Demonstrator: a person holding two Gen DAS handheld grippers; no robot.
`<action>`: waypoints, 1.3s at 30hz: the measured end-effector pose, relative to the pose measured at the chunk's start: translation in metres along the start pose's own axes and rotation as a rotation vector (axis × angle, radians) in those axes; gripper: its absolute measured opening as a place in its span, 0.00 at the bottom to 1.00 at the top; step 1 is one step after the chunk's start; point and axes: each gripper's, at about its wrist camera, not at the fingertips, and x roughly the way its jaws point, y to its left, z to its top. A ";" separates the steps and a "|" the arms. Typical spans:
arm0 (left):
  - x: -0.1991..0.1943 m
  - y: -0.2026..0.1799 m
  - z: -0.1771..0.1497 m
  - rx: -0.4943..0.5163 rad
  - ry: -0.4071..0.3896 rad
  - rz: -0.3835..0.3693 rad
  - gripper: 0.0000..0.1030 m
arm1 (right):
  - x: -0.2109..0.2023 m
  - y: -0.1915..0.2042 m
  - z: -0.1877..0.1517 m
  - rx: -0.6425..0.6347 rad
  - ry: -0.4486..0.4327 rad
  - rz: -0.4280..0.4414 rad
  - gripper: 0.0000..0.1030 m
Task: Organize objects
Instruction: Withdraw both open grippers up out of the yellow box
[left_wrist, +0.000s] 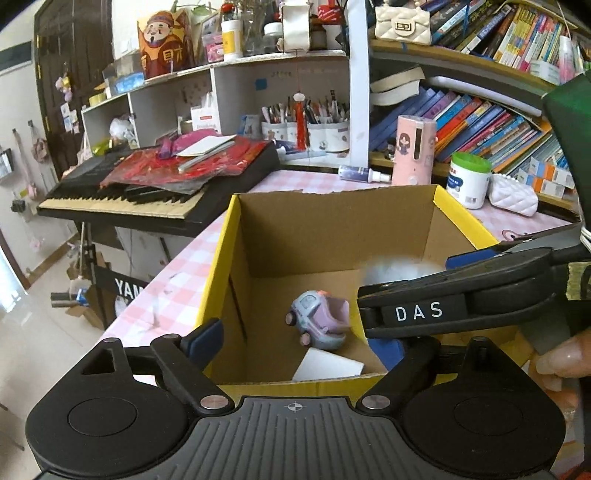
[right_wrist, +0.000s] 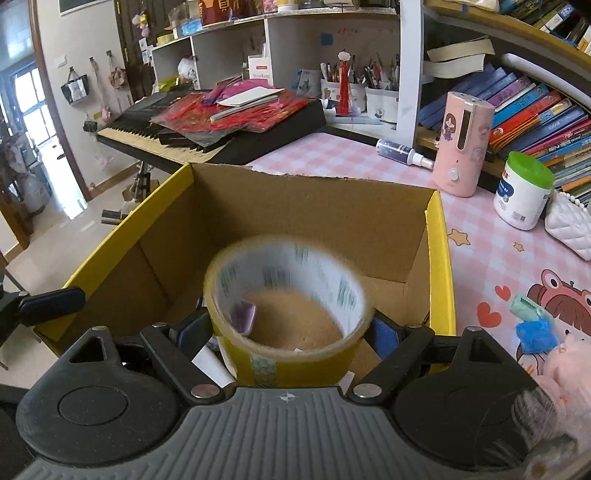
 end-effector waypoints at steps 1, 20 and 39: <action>-0.001 0.000 -0.001 0.001 -0.004 0.000 0.85 | -0.001 0.000 -0.001 0.002 -0.002 0.000 0.87; -0.036 0.017 -0.011 -0.088 -0.083 0.037 0.95 | -0.079 0.014 -0.027 0.061 -0.254 -0.171 0.89; -0.071 0.037 -0.054 -0.109 0.004 0.086 0.96 | -0.106 0.054 -0.086 0.011 -0.161 -0.358 0.96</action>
